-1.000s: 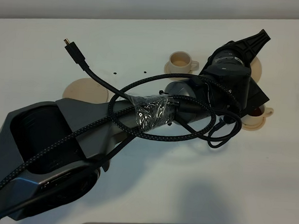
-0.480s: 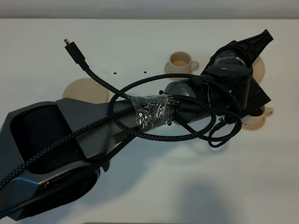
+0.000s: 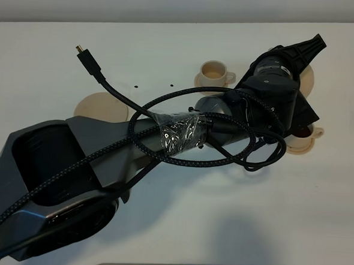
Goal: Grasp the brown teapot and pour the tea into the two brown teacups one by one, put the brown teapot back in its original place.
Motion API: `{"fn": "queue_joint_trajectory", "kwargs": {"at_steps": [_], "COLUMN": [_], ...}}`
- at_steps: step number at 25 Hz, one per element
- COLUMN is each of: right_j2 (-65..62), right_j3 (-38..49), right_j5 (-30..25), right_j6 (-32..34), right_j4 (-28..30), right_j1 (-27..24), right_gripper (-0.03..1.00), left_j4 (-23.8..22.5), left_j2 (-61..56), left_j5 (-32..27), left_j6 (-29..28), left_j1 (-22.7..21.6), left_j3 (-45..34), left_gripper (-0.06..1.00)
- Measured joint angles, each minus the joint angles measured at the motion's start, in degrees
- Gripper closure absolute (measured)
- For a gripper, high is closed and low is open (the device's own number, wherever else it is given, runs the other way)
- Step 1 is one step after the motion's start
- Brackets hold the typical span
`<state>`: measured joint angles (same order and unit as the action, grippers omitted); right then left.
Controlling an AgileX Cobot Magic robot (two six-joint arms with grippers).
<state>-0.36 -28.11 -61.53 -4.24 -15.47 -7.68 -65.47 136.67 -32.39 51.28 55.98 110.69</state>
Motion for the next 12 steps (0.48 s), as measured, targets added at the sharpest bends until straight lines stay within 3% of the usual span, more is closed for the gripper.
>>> {"fn": "queue_joint_trajectory", "kwargs": {"at_steps": [12], "right_j2": [0.0], "right_j3": [0.0], "right_j5": [0.0], "right_j6": [0.0], "right_j4": [0.0], "right_j1": [0.0], "right_gripper": [0.52], "left_j4": [-0.06], "left_j2": [0.0], "left_j5": [1.17], "left_j6": [3.09], "left_j1": [0.0], "left_j3": [0.0], "left_gripper": [0.81]}}
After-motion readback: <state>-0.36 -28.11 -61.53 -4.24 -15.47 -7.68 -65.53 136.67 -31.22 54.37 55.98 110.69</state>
